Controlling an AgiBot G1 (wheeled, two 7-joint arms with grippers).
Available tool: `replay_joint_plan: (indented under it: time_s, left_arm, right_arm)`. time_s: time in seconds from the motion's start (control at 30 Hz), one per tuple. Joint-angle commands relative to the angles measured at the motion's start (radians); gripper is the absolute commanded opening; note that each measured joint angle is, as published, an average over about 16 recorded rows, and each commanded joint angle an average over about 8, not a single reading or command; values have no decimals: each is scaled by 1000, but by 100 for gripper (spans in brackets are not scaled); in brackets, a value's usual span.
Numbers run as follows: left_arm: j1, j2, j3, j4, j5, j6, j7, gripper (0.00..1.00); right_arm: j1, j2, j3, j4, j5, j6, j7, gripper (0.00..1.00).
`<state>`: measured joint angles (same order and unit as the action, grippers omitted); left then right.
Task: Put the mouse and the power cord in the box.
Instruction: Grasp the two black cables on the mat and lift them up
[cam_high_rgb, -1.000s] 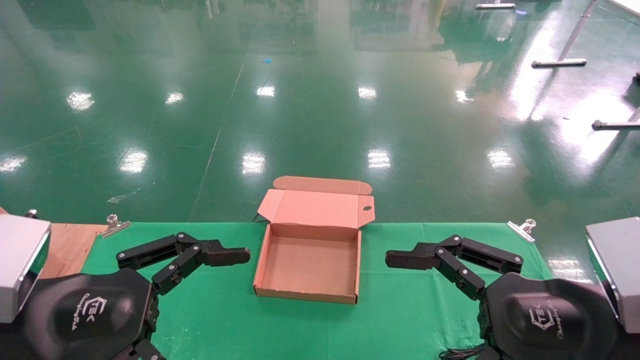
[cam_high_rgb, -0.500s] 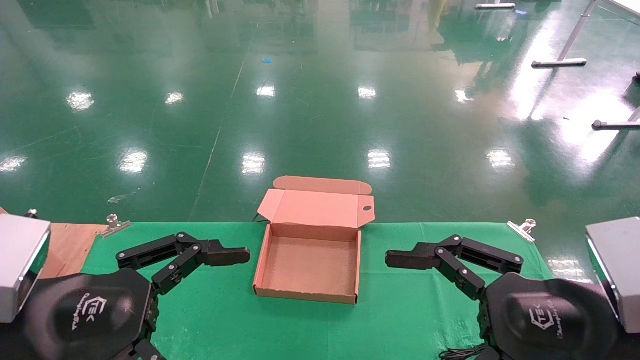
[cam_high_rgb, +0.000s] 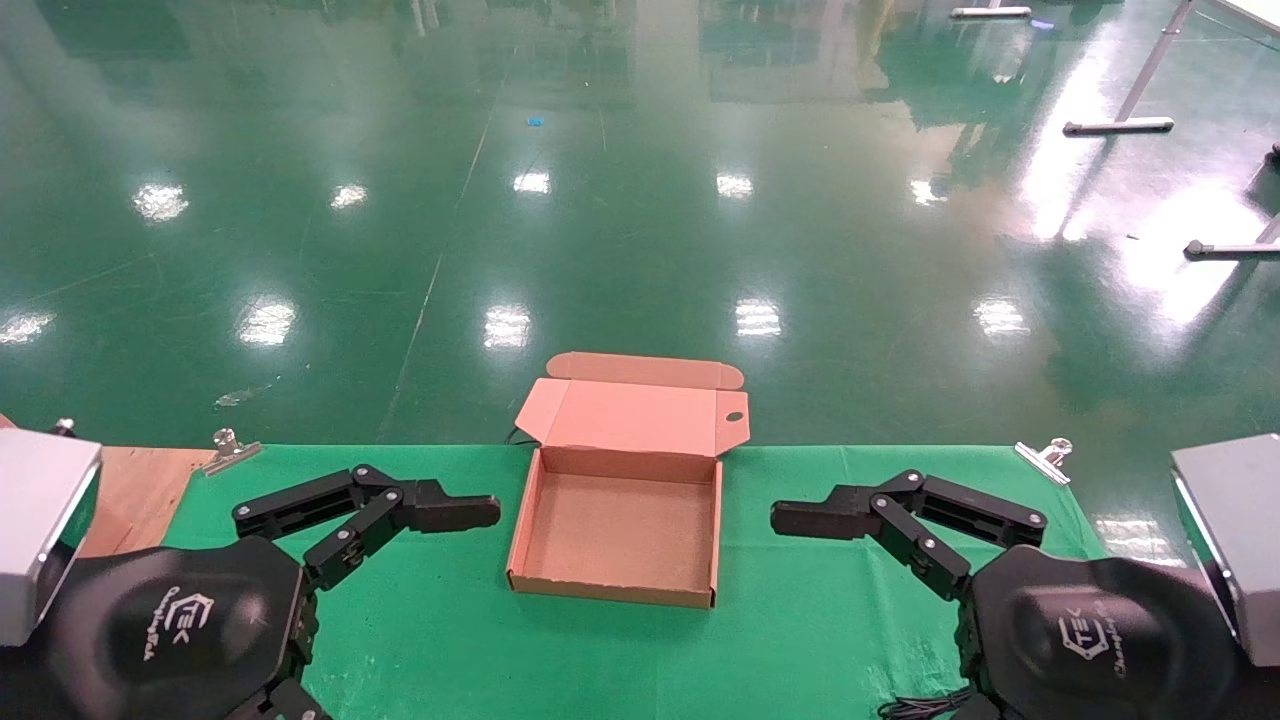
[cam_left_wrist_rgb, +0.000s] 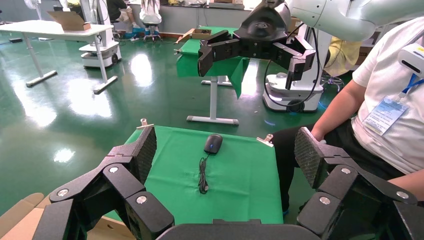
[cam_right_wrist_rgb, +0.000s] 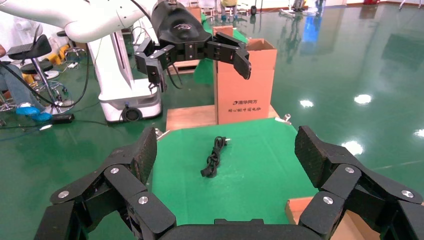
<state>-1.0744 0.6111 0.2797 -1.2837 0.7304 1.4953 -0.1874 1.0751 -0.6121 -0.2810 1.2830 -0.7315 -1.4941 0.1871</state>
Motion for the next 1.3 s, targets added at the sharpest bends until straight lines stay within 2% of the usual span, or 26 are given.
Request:
replay_joint_plan:
  time_s: [0.03, 1.3]
  left_arm:
    - [0, 0, 0, 0, 0, 0, 0, 100]
    - [0, 0, 0, 0, 0, 0, 0, 100]
  right_arm:
    - [0, 0, 0, 0, 0, 0, 0, 100]
    - [0, 0, 0, 0, 0, 0, 0, 100]
